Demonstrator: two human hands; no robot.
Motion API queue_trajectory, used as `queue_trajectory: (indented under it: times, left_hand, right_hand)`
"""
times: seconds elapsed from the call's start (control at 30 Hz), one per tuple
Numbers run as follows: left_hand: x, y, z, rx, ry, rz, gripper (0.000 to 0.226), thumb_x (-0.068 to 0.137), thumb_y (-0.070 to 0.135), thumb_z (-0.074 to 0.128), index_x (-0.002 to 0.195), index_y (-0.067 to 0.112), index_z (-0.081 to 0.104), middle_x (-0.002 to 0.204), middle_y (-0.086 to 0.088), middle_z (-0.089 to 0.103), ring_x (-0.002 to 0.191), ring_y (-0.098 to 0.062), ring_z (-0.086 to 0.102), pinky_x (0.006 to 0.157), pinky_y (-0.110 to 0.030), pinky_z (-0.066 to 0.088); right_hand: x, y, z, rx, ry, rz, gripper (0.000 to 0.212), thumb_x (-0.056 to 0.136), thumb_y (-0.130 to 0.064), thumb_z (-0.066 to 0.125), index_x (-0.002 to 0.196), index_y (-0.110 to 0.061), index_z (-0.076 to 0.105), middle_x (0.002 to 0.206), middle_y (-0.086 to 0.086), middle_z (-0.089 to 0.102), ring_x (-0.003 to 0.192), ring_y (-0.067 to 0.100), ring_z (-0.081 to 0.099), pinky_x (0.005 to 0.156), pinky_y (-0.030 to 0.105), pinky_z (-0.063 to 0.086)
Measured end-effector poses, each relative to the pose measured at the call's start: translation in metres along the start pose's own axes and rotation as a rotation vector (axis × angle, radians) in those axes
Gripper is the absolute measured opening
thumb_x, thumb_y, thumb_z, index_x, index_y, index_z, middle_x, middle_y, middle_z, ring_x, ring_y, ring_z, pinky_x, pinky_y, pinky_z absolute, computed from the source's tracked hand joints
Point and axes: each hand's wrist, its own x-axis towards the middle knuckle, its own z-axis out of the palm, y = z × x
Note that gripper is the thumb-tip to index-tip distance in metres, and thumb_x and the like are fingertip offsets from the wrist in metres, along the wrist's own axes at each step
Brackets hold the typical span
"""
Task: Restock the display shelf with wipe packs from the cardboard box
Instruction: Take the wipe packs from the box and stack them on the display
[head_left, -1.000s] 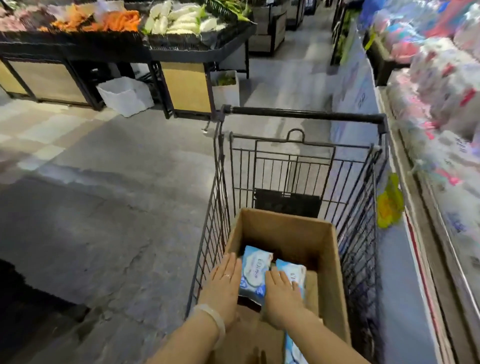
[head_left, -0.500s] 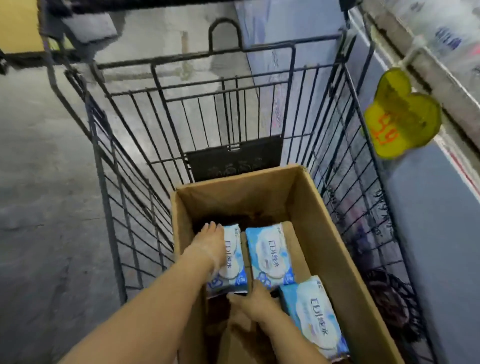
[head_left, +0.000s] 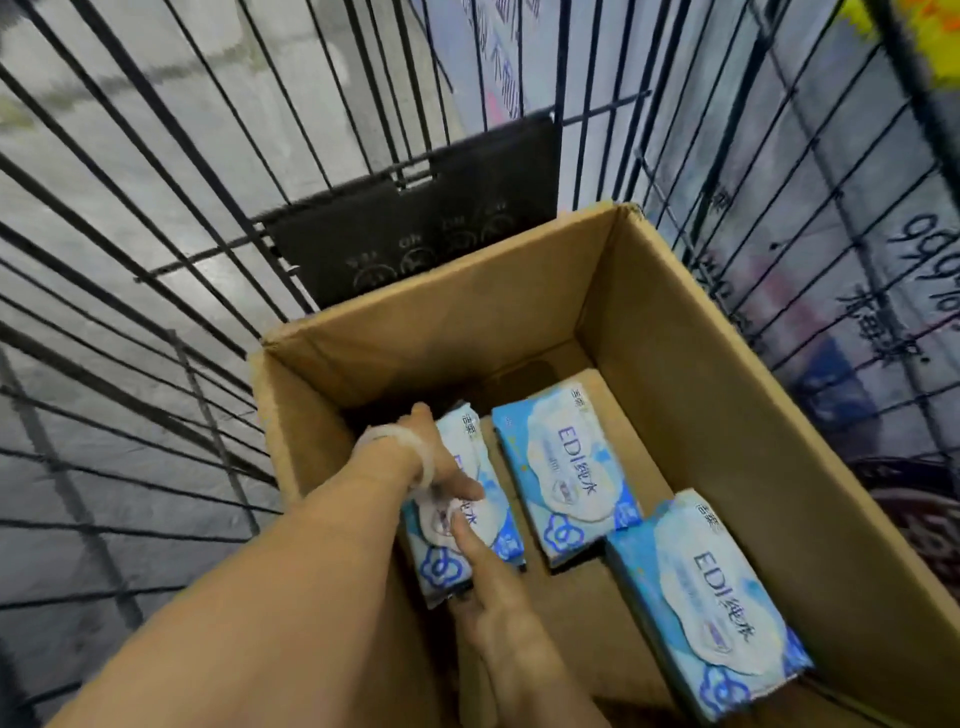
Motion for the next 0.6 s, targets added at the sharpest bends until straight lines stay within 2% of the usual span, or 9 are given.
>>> queue_trajectory:
  times: [0.03, 0.1, 0.13, 0.23, 0.37, 0.43, 0.5, 0.57, 0.6]
  left_hand:
    - [-0.002, 0.001, -0.001, -0.008, 0.002, -0.014, 0.116, 0.039, 0.061, 0.086, 0.128, 0.010, 0.034, 0.134, -0.011, 0.049, 0.125, -0.033, 0.047, 0.104, -0.043, 0.042]
    - [-0.010, 0.003, -0.007, 0.009, 0.024, -0.023, 0.112, 0.045, 0.060, 0.085, 0.131, 0.010, 0.034, 0.136, -0.011, 0.047, 0.129, -0.032, 0.043, 0.105, -0.040, 0.040]
    - [-0.016, 0.004, -0.012, 0.024, 0.034, -0.021, 0.111, 0.048, 0.060, 0.085, 0.133, 0.011, 0.035, 0.138, -0.010, 0.046, 0.130, -0.031, 0.040, 0.104, -0.040, 0.037]
    - [-0.042, 0.005, -0.033, 0.095, 0.020, 0.000, 0.111, 0.049, 0.066, 0.081, 0.136, 0.012, 0.039, 0.136, -0.009, 0.046, 0.128, -0.030, 0.043, 0.100, -0.039, 0.042]
    - [-0.094, 0.003, -0.066, 0.067, 0.022, 0.035, 0.103, 0.046, 0.070, 0.079, 0.129, 0.016, 0.049, 0.118, -0.004, 0.052, 0.104, -0.023, 0.056, 0.089, -0.037, 0.051]
    - [-0.123, 0.002, -0.076, -0.042, 0.067, 0.049, 0.101, 0.049, 0.064, 0.082, 0.130, 0.015, 0.045, 0.121, -0.005, 0.051, 0.106, -0.023, 0.054, 0.090, -0.036, 0.050]
    - [-0.152, 0.002, -0.082, -0.253, 0.132, 0.068, 0.102, 0.053, 0.053, 0.086, 0.132, 0.012, 0.036, 0.129, -0.005, 0.050, 0.115, -0.024, 0.053, 0.093, -0.035, 0.048]
    - [-0.186, 0.003, -0.081, -0.485, 0.195, 0.074, 0.101, 0.058, 0.042, 0.088, 0.134, 0.007, 0.031, 0.129, -0.005, 0.051, 0.117, -0.024, 0.052, 0.087, -0.031, 0.047]
    - [-0.198, 0.002, -0.079, -0.573, 0.226, 0.081, 0.100, 0.059, 0.040, 0.088, 0.133, 0.005, 0.031, 0.126, -0.003, 0.052, 0.116, -0.022, 0.052, 0.086, -0.030, 0.047]
  right_hand:
    - [-0.006, -0.004, 0.000, 0.007, -0.010, 0.017, 0.059, 0.077, -0.020, 0.077, 0.130, -0.004, 0.056, 0.127, 0.016, 0.063, 0.104, 0.028, 0.065, 0.091, 0.038, 0.056]
    - [-0.010, -0.005, -0.003, 0.061, -0.046, 0.023, 0.051, 0.078, -0.014, 0.076, 0.125, -0.006, 0.060, 0.120, 0.016, 0.066, 0.085, 0.022, 0.068, 0.067, 0.029, 0.059]
    - [-0.015, -0.006, -0.001, 0.103, -0.070, 0.039, 0.051, 0.076, -0.015, 0.077, 0.123, -0.007, 0.062, 0.117, 0.016, 0.068, 0.078, 0.020, 0.069, 0.061, 0.027, 0.059]
    - [-0.037, -0.012, 0.005, 0.169, -0.141, 0.079, 0.066, 0.058, -0.016, 0.077, 0.121, -0.004, 0.064, 0.115, 0.021, 0.069, 0.074, 0.025, 0.072, 0.066, 0.035, 0.061]
    - [-0.076, -0.036, 0.004, 0.144, -0.167, -0.008, 0.069, 0.056, -0.004, 0.077, 0.124, -0.005, 0.061, 0.117, 0.021, 0.068, 0.105, 0.035, 0.066, 0.094, 0.050, 0.052]
    - [-0.100, -0.058, 0.000, 0.068, -0.187, -0.084, 0.069, 0.057, 0.003, 0.076, 0.124, -0.002, 0.060, 0.113, 0.020, 0.070, 0.103, 0.035, 0.067, 0.090, 0.047, 0.055]
    - [-0.121, -0.087, -0.006, -0.110, -0.222, -0.172, 0.066, 0.064, 0.009, 0.077, 0.126, 0.001, 0.057, 0.104, 0.014, 0.074, 0.085, 0.025, 0.074, 0.073, 0.036, 0.061]
    - [-0.146, -0.122, -0.011, -0.282, -0.246, -0.252, 0.079, 0.057, 0.007, 0.084, 0.128, 0.000, 0.051, 0.107, 0.014, 0.073, 0.076, 0.018, 0.075, 0.061, 0.030, 0.060]
    - [-0.156, -0.141, -0.013, -0.381, -0.264, -0.293, 0.075, 0.055, 0.006, 0.084, 0.123, 0.000, 0.054, 0.109, 0.016, 0.072, 0.074, 0.016, 0.074, 0.060, 0.029, 0.060]
